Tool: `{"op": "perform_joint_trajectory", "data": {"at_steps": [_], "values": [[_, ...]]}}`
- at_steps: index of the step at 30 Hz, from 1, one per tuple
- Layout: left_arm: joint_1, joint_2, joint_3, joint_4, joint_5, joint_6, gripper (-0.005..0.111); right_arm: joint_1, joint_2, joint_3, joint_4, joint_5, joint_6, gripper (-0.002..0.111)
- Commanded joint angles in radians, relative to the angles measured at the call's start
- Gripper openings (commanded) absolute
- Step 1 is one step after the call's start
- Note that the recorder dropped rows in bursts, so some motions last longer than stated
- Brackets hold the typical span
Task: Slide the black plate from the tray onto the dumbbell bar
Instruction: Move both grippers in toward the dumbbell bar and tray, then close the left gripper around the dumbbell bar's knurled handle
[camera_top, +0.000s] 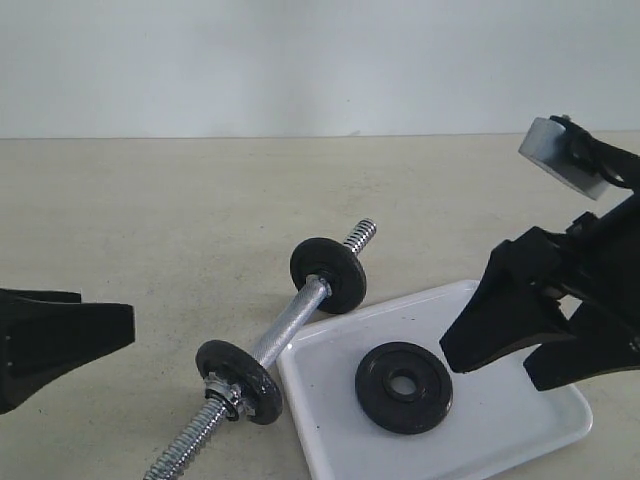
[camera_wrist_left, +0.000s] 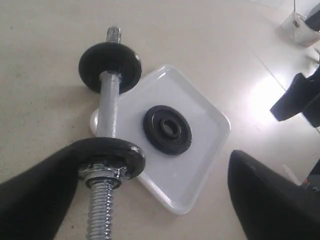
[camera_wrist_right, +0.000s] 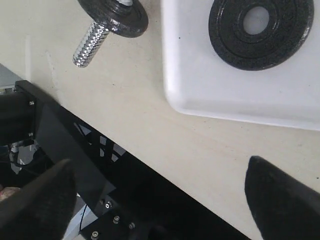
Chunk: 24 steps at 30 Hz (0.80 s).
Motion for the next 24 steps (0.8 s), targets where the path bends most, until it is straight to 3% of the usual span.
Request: {"op": "perform_joint_trajectory", "data": {"at_steps": [1,5,9,18,24], "values": [[0.003,0.197,-0.006,-0.2,-0.023,0.256,0.076,0.002,-0.003,-0.006,0.017,-0.001,-0.031,0.082],[0.001,0.356,-0.057,-0.384,0.039,0.478,0.076,0.002,-0.003,-0.006,0.026,-0.02,-0.046,0.082],[-0.027,0.49,-0.135,-0.394,0.088,0.519,0.074,0.002,-0.003,-0.006,0.036,-0.055,-0.055,0.082],[-0.261,0.702,-0.338,-0.379,-0.137,0.63,0.071,0.002,-0.003,-0.006,0.066,-0.133,-0.1,0.082],[-0.35,0.772,-0.416,-0.281,-0.276,0.626,0.071,0.002,-0.003,-0.006,0.066,-0.161,-0.108,0.082]]}}
